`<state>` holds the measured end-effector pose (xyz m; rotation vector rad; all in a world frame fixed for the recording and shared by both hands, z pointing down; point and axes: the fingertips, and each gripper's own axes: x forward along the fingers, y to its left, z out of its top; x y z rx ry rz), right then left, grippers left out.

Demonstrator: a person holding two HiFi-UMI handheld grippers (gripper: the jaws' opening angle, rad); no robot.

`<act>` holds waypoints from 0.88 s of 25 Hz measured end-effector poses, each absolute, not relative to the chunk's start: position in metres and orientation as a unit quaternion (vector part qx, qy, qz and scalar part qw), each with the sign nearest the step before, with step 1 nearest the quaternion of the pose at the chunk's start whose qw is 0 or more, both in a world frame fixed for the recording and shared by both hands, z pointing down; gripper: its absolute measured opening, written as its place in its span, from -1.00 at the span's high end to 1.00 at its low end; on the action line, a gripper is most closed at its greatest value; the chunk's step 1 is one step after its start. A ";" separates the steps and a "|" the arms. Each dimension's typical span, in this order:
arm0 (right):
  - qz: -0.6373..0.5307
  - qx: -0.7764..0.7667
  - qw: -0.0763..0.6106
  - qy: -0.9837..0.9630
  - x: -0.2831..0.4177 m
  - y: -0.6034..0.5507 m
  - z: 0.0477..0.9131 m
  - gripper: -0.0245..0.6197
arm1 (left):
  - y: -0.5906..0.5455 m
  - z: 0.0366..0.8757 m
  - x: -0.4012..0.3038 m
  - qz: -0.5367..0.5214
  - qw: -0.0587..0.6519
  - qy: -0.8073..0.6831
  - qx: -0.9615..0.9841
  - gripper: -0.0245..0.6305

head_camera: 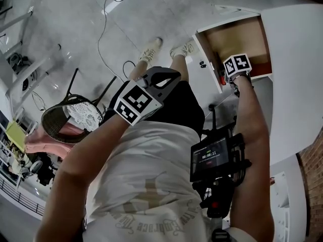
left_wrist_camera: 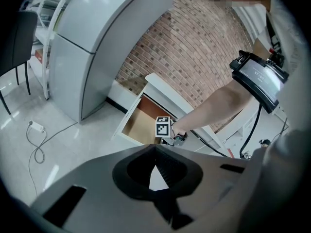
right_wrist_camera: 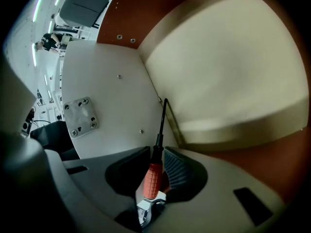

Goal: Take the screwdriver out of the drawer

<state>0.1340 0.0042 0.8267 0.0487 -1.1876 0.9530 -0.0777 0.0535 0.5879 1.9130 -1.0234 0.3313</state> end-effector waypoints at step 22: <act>0.447 0.085 0.659 -0.599 0.122 -0.011 0.793 0.68 | 0.040 0.561 -0.074 0.152 0.428 -0.386 0.803 0.87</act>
